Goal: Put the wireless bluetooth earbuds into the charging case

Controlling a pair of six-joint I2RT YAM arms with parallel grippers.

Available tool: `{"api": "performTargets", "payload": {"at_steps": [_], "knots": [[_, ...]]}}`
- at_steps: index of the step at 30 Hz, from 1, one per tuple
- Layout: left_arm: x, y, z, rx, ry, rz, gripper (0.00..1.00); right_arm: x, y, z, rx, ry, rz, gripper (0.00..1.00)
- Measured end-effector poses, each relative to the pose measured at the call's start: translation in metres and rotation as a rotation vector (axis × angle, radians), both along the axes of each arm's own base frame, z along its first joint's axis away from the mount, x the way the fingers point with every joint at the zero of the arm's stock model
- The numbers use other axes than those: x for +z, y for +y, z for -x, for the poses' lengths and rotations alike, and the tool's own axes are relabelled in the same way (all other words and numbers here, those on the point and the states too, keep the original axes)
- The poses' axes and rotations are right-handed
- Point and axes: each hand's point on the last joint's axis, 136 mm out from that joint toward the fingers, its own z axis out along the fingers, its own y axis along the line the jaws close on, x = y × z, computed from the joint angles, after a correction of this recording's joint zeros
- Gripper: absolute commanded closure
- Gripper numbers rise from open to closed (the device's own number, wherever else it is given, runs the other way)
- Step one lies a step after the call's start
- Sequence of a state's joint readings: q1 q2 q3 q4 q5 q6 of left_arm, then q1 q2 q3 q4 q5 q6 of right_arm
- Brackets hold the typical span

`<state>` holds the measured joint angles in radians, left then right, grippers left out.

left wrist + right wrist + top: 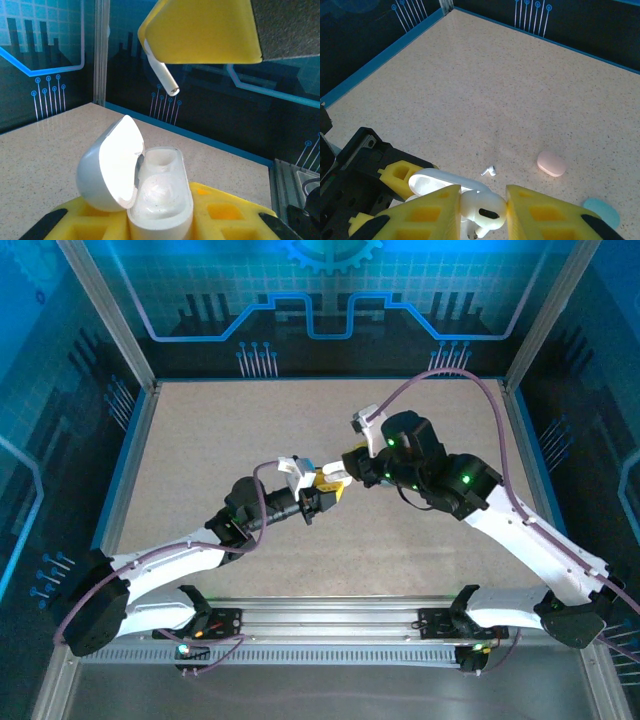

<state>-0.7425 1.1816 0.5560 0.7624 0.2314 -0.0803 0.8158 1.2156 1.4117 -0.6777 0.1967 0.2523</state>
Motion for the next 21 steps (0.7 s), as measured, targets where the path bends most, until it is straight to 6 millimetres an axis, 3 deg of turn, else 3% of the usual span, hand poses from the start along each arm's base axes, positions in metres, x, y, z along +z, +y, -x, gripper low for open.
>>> {"api": "performTargets", "payload": {"at_steps": [21], "knots": [[0.010,0.001,-0.001,0.008,-0.002,0.038,0.73,-0.027,0.010,0.003,0.060,0.036,0.049,0.72]]}}
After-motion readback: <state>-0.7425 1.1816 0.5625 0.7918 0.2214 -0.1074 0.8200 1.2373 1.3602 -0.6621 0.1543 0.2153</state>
